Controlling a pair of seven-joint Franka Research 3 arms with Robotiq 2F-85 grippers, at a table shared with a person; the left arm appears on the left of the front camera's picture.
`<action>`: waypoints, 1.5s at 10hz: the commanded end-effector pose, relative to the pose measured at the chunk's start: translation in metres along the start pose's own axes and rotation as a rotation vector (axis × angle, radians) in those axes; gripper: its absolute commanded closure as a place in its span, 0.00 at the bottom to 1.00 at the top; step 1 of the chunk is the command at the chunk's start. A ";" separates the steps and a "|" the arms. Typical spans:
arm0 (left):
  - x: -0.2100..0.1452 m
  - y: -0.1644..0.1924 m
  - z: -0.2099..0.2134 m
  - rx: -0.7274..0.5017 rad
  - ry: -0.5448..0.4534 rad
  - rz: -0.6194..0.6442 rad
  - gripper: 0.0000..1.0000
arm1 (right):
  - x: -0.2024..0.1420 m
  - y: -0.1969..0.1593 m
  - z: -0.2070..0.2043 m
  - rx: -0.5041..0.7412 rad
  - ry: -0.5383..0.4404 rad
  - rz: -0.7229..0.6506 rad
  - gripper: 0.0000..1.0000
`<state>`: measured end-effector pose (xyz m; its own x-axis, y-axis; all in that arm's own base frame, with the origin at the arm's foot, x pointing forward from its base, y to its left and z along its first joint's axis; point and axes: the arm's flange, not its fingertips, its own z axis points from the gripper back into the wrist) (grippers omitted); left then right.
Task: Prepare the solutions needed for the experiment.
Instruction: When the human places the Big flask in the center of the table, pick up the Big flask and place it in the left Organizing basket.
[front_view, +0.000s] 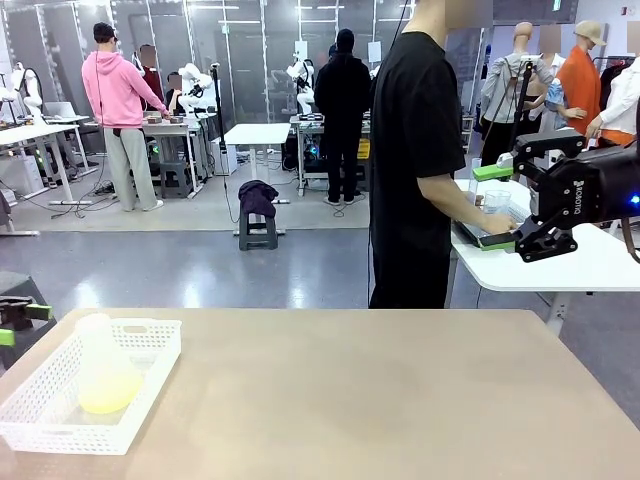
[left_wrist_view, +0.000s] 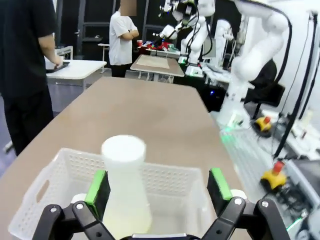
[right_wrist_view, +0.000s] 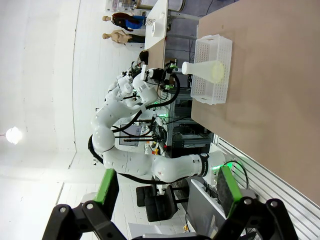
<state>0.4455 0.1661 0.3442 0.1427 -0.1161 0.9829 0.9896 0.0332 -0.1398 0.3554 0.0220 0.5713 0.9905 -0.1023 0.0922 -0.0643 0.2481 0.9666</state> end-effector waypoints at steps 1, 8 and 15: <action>0.030 -0.029 0.000 -0.028 -0.043 0.118 0.00 | -0.001 0.002 -0.001 0.013 -0.003 0.009 0.00; 0.086 -0.029 -0.008 -0.068 -0.173 0.815 0.00 | -0.001 0.002 -0.001 0.013 -0.003 0.009 0.00; 0.090 -0.027 -0.009 -0.030 -0.086 0.961 0.00 | -0.001 0.002 -0.001 0.013 -0.003 0.009 0.00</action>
<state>0.4307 0.1419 0.4371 0.8952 -0.0150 0.4455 0.4456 0.0590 -0.8933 0.3554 0.0220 0.5714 0.9905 -0.1023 0.0923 -0.0645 0.2479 0.9666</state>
